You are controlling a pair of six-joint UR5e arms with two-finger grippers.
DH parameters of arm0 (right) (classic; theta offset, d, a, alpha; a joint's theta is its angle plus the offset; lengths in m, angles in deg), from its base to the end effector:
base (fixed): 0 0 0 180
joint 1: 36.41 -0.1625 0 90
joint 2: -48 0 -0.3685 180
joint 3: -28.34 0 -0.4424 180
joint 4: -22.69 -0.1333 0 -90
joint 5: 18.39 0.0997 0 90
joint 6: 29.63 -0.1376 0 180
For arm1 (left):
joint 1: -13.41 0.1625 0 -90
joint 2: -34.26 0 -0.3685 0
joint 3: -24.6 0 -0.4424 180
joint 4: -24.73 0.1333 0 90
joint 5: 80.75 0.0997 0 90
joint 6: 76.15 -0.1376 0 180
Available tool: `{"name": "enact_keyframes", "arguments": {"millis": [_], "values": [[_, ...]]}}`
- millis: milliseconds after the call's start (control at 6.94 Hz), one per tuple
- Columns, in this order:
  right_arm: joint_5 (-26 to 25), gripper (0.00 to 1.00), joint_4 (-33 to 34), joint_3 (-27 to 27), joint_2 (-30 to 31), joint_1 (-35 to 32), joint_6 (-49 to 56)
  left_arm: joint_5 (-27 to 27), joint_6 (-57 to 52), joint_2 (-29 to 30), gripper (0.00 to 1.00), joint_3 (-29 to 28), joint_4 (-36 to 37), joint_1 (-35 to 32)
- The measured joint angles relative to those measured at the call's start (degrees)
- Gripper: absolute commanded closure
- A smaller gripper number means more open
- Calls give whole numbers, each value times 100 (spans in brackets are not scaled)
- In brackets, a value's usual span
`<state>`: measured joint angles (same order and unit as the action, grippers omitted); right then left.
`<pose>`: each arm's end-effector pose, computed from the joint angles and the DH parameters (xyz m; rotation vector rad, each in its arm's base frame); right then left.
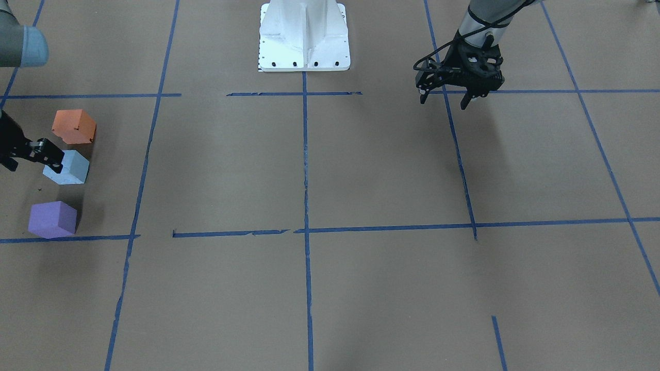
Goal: Place blue block between orange and purple blocks
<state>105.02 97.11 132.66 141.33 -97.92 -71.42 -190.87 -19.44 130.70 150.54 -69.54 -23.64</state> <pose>-0.2134 -0.5139 0.5042 0.0388 -0.7271 0.0866 0.3716 -0.3883 0.2467 0.1930 0.8490 0.0815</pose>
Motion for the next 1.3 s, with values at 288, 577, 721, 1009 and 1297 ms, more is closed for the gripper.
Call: {"name": "enact_keyframes", "arguments": {"millis": [288,577,721,1009,1297], "values": [[671,0,243,-21,240,-1205,1374,-19,-975,-702,0,163,4,-359],[895,0,919,-69,364,-2042,2865,-156,-2306,-1358,0,181,19,-1015],[972,0,1242,-77,418,-2353,3505,-566,-3131,-1567,0,92,84,-1622],[1216,0,1546,-85,652,-2861,4536,-1821,-5074,-1667,0,-361,654,-3281],[1526,0,1586,-46,845,-3118,5074,-2463,-5912,-1603,0,-733,1266,-4113]]}}
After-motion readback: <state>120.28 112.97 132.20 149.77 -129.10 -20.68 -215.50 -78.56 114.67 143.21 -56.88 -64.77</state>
